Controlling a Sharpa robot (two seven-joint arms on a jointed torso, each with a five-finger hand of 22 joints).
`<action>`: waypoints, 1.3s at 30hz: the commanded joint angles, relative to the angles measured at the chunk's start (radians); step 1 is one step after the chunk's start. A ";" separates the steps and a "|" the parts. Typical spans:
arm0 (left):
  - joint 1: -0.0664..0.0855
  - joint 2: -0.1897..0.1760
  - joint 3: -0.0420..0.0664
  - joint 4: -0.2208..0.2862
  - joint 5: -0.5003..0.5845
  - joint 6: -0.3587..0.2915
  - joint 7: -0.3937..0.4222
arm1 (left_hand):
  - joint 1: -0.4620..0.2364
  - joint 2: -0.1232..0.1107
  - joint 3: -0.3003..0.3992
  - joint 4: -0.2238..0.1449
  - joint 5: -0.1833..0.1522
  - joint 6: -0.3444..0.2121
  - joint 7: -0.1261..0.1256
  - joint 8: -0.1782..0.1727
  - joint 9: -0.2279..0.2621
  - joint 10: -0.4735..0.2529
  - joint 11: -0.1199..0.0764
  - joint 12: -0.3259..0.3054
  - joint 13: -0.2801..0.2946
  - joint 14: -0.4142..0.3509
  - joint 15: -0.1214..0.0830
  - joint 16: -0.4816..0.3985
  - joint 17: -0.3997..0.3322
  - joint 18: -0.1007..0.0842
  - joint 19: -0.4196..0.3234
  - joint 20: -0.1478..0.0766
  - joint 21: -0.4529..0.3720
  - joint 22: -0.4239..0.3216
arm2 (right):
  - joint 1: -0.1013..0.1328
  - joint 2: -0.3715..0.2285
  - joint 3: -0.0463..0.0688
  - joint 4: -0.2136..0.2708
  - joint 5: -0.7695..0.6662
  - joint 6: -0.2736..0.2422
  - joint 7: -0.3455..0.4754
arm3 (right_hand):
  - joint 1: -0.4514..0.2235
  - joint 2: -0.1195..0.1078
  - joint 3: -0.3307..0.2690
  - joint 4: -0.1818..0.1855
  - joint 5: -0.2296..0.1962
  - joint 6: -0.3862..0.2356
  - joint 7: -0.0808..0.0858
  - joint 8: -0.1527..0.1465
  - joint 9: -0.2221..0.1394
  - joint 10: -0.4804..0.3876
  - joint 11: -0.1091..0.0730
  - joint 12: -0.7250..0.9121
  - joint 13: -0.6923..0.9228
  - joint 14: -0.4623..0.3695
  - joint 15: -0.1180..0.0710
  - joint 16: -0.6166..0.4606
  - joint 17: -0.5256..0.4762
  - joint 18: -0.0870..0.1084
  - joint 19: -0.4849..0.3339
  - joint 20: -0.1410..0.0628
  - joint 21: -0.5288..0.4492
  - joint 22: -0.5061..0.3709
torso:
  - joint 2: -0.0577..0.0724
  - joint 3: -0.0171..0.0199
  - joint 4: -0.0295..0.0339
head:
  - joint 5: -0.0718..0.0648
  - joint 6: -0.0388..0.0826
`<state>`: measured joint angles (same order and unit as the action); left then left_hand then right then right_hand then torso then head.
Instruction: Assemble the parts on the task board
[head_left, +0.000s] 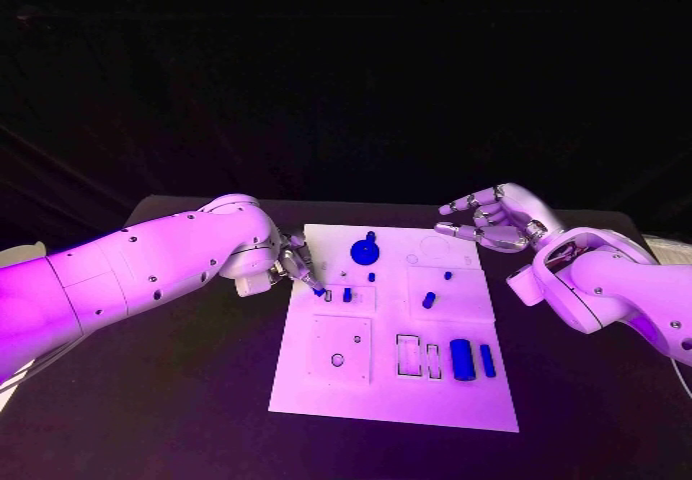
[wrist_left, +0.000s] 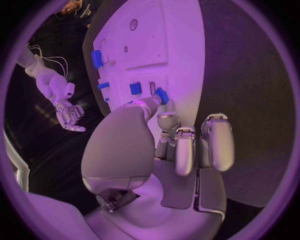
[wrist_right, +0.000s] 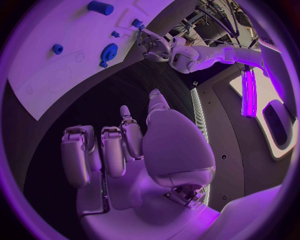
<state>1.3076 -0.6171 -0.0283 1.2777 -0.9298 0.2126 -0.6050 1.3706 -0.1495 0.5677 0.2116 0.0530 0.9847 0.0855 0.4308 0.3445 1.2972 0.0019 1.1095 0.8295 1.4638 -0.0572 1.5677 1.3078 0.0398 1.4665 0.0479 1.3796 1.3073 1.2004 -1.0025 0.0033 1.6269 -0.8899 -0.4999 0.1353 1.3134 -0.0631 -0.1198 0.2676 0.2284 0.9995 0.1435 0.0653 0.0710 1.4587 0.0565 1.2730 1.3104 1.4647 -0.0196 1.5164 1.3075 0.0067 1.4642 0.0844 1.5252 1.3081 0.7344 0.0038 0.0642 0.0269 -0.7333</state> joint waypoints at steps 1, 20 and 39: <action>-0.006 -0.004 -0.004 -0.002 0.069 -0.044 0.004 | -0.001 0.013 0.112 -0.121 0.005 0.005 0.000 0.006 0.006 0.007 0.002 -0.003 -0.001 0.107 0.002 0.003 0.263 0.005 0.039 -0.006 0.000 0.167 | -0.001 0.001 0.000 0.000 -0.004 0.012 0.004 | -0.003 0.014 -0.004 0.002 0.000 -0.002 -0.001 0.001 0.001 -0.007 0.000 0.000 0.108 0.083 0.002 -0.006 0.164 0.013 0.062 0.004 -0.005 0.185 | 0.000 0.0002 -0.0003 | -0.001 0.001; -0.006 -0.055 -0.003 0.021 0.229 -0.076 0.010 | -0.031 0.003 0.125 -0.157 0.028 0.000 -0.005 0.037 0.042 0.009 -0.003 -0.011 -0.010 0.107 -0.002 0.003 0.263 0.006 0.037 -0.009 -0.008 0.166 | -0.001 0.001 0.000 -0.002 0.000 0.014 0.006 | -0.009 0.025 -0.008 0.008 0.004 -0.001 -0.001 0.001 0.002 -0.008 0.000 -0.001 0.107 0.083 0.002 -0.007 0.163 0.013 0.062 0.004 -0.005 0.185 | 0.000 0.0004 0.0003 | 0.003 0.005; -0.004 -0.093 -0.001 0.076 0.333 -0.104 0.032 | -0.051 -0.007 0.129 -0.166 0.040 0.001 -0.010 0.057 0.062 0.008 -0.007 -0.015 -0.015 0.107 -0.005 0.003 0.263 0.008 0.035 -0.011 -0.016 0.163 | -0.001 0.002 0.000 -0.003 0.002 0.015 0.009 | -0.009 0.025 -0.008 0.008 0.004 -0.001 -0.001 0.001 0.002 -0.008 0.000 -0.001 0.107 0.083 0.002 -0.007 0.163 0.013 0.062 0.004 -0.005 0.185 | 0.000 0.0005 -0.0007 | 0.003 0.008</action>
<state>1.3030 -0.7084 -0.0302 1.3440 -0.6324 0.1301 -0.5955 1.3243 -0.1594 0.6236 0.1262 0.0870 0.9821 0.0871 0.4831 0.4020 1.3009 -0.0017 1.0993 0.8148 1.4638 -0.0572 1.5677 1.3075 0.0397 1.4666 0.0406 1.3687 1.3080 1.2004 -1.0018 0.0033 1.6234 -0.8870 -0.4982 0.1367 1.3054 -0.0473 -0.1240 0.2718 0.2284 0.9995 0.1435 0.0653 0.0715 1.4587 0.0565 1.2742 1.3105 1.4647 -0.0196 1.5124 1.3074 0.0067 1.4642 0.0844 1.5252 1.3076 0.7345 0.0041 0.0639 0.0307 -0.7265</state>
